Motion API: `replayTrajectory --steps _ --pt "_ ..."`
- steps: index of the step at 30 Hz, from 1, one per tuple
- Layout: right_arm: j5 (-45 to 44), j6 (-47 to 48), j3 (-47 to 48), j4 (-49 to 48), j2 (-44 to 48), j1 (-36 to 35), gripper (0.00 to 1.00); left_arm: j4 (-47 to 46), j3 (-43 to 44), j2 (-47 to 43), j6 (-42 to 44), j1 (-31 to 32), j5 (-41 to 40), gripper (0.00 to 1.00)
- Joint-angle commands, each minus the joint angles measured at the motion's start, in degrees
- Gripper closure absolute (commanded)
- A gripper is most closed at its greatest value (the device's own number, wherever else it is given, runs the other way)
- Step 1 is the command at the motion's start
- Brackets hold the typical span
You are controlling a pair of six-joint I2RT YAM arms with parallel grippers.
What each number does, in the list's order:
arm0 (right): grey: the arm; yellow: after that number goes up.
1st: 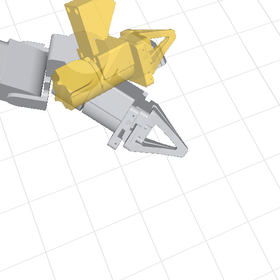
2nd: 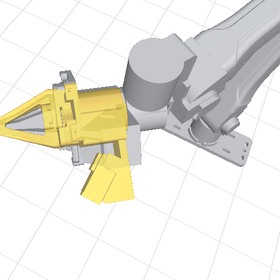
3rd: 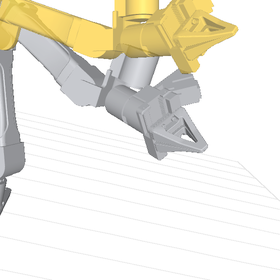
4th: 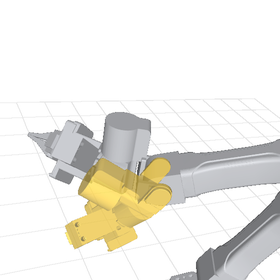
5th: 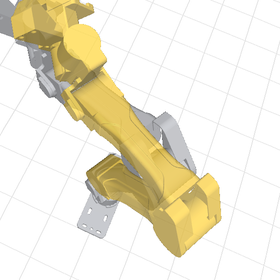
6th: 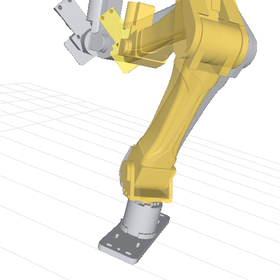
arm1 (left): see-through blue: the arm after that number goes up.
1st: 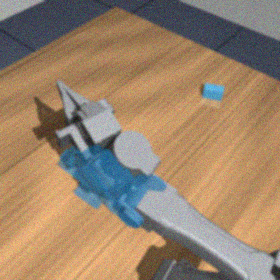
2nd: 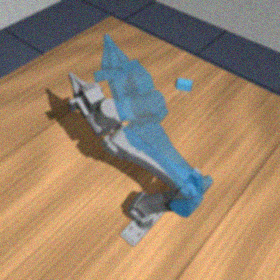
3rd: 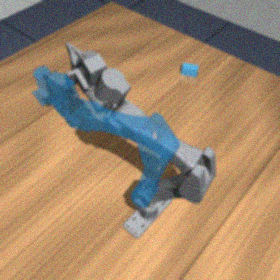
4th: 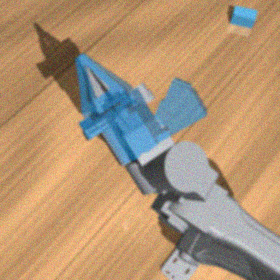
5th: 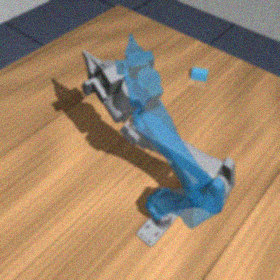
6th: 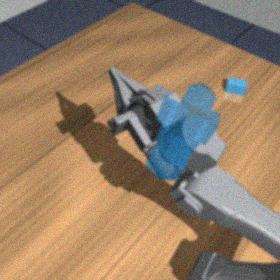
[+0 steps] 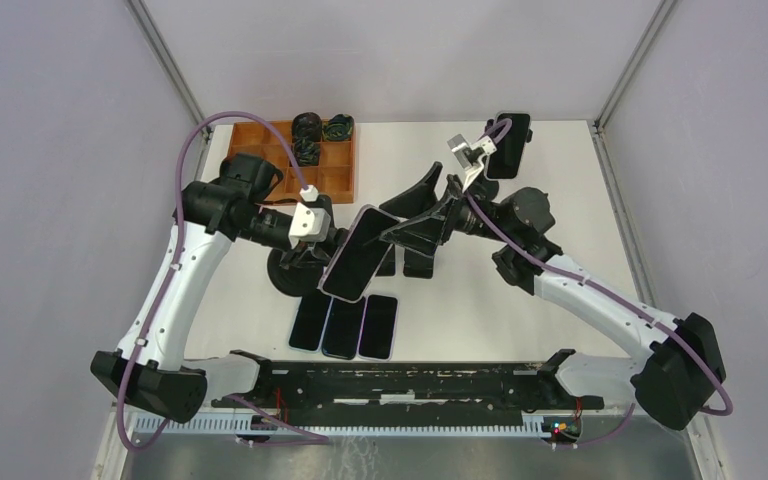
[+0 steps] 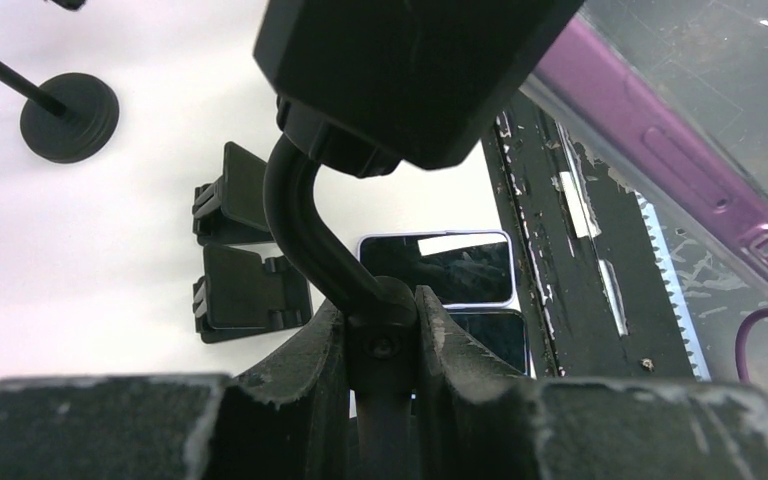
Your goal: Remove the phone from the phone stand
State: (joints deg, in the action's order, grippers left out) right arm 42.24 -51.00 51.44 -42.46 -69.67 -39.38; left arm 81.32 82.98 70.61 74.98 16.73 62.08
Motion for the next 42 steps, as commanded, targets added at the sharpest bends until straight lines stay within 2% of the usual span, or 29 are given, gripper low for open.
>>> replayTrajectory --steps 1,5,7,18,25,33,39,42 --pt "-2.06 0.92 -0.32 -1.73 2.32 -0.45 0.04 -0.81 3.31 -1.01 -2.29 -0.12 6.15 0.98" --pt "-0.70 -4.77 -2.16 -10.63 0.44 -2.27 0.10 -1.10 4.09 -0.84 -3.29 -0.12 7.15 0.98" --pt "-0.03 -7.32 -2.11 -14.81 -1.23 -3.77 0.17 -1.25 4.63 -0.66 -3.98 -0.12 7.68 0.98" --pt "-0.39 -9.55 2.72 -18.08 -3.76 -5.76 0.55 -1.42 3.36 -2.46 -3.82 -0.13 5.71 0.98" --pt "-0.08 -7.53 4.31 -15.11 -3.27 -5.66 0.57 1.25 2.28 -2.85 -0.05 -0.03 4.12 0.98" --pt "1.51 -6.94 7.33 -13.04 -3.39 -4.83 0.89 1.66 2.15 -2.89 0.75 -0.03 3.88 0.98" --pt "1.71 -9.82 12.65 -13.88 -3.79 0.44 1.00 2.62 -0.91 -4.05 4.51 0.03 0.31 0.98" --pt "1.63 -13.73 13.52 -18.49 -4.16 3.29 1.00 2.57 -2.99 -4.81 6.61 0.14 -2.49 0.98"
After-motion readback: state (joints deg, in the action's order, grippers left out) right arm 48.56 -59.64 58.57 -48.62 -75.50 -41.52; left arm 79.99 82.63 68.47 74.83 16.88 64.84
